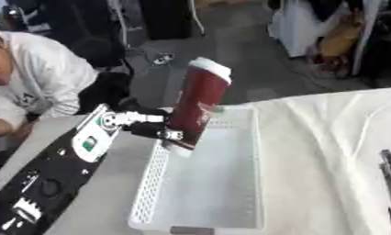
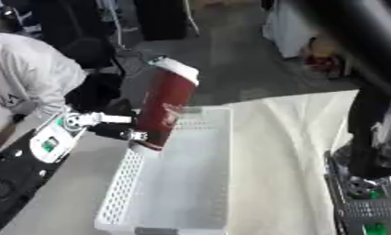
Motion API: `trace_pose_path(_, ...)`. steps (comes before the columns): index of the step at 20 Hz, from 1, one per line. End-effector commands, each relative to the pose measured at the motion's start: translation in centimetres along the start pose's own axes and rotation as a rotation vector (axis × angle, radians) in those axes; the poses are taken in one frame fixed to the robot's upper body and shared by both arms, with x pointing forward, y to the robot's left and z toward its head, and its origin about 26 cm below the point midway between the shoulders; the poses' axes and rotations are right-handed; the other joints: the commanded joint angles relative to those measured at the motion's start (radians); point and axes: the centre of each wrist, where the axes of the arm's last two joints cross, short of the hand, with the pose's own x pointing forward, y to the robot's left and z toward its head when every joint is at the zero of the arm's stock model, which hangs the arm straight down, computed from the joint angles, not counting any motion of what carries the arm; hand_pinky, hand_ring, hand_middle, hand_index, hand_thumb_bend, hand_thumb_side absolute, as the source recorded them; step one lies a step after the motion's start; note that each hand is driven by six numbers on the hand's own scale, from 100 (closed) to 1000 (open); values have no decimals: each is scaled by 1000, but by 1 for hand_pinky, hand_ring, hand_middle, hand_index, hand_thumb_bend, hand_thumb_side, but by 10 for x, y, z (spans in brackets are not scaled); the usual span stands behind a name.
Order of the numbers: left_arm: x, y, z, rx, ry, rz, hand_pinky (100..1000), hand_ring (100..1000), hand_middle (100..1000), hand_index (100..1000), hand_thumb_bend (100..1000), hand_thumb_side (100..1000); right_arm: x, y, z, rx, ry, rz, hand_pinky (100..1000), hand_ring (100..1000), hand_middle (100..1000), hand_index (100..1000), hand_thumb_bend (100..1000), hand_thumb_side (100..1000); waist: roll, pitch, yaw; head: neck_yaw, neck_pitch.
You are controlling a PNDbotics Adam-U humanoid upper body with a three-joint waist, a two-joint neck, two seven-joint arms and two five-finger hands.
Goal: Pick up objects on the table and place them in the box.
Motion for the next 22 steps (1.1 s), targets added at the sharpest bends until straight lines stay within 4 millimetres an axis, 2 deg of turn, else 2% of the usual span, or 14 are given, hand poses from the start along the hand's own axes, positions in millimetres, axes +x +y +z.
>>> trace_pose_path(1, 2, 15, 11, -3, 26, -53, 1000, 1000, 1000, 1000, 742, 1000, 2, 0, -8, -7, -30, -7, 469, 573, 589, 647, 100, 1000, -3, -16, 3, 6, -1)
trace_pose_path(10, 0, 17, 13, -9, 54, -73, 1000, 1000, 1000, 1000, 681, 1000, 2, 0, -8, -6, -29, -5, 469, 573, 589, 647, 100, 1000, -3, -16, 6, 6, -1)
trace_pose_path(22, 0, 17, 17, 14, 52, -66, 1000, 1000, 1000, 1000, 657, 1000, 2, -1, -7, -1, -26, 0, 469, 572, 588, 647, 100, 1000, -4, -17, 11, 4, -4)
